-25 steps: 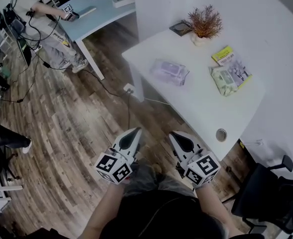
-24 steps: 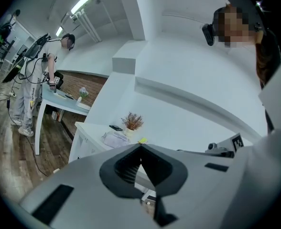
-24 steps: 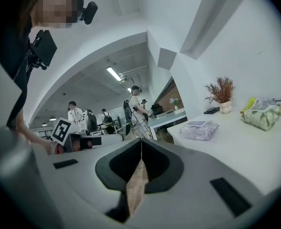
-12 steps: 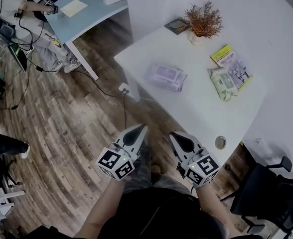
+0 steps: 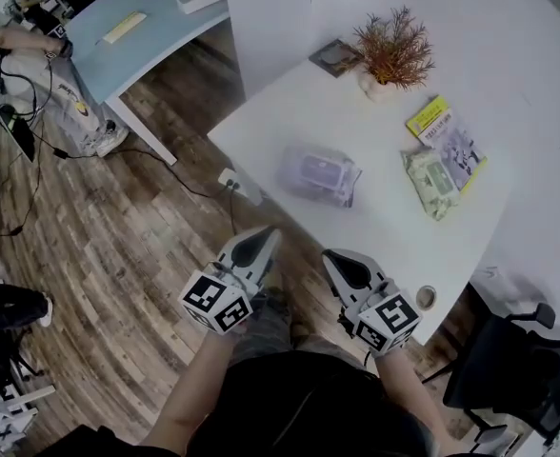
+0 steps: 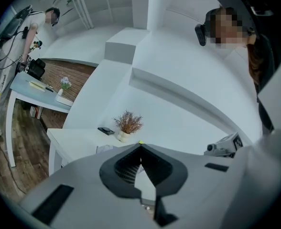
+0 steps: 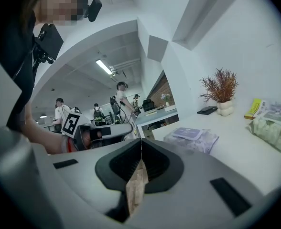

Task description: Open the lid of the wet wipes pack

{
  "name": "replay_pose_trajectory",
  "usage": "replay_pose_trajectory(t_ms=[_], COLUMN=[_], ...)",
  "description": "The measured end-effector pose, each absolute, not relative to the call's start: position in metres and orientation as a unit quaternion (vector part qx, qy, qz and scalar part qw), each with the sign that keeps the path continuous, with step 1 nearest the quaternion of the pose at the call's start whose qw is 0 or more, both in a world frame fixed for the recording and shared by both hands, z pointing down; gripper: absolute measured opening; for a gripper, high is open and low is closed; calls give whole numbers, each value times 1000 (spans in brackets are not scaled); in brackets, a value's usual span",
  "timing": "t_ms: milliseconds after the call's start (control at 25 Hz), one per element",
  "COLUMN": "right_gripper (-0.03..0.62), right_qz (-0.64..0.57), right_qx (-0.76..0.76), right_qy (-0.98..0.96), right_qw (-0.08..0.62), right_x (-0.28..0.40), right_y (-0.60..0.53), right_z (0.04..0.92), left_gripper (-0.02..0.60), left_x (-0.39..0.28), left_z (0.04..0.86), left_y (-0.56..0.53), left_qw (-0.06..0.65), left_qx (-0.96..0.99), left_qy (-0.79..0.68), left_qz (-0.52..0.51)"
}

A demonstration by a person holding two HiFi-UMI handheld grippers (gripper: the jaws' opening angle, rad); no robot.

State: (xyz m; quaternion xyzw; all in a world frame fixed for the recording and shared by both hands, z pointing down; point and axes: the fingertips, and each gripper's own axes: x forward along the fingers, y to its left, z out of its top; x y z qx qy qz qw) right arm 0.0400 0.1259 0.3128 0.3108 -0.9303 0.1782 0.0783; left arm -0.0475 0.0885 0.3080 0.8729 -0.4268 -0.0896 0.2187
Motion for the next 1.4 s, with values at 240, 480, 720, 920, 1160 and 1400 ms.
replay_pose_trajectory(t_ms=[240, 480, 720, 920, 1160, 1400], right_gripper=[21, 21, 21, 21, 21, 21], right_qz=[187, 193, 198, 179, 161, 134], right_qx=[337, 362, 388, 393, 380, 355], right_qy=[-919, -907, -894, -894, -899, -908], right_qw=[87, 93, 101, 120, 149, 174], right_x=[34, 30, 33, 31, 32, 33], right_y=[89, 59, 39, 29, 24, 7], right_z=[320, 328, 338, 339, 344, 353], left_gripper=[11, 11, 11, 11, 13, 135], left_x=[-59, -61, -56, -54, -52, -39], left_z=[314, 327, 336, 340, 349, 357], left_y=[44, 10, -12, -21, -27, -35], left_qw=[227, 240, 244, 240, 226, 194], left_qx=[884, 896, 910, 922, 934, 950], left_qy=[-401, -366, -327, -294, -272, -243], left_qz=[-85, -76, -70, -69, -56, -24])
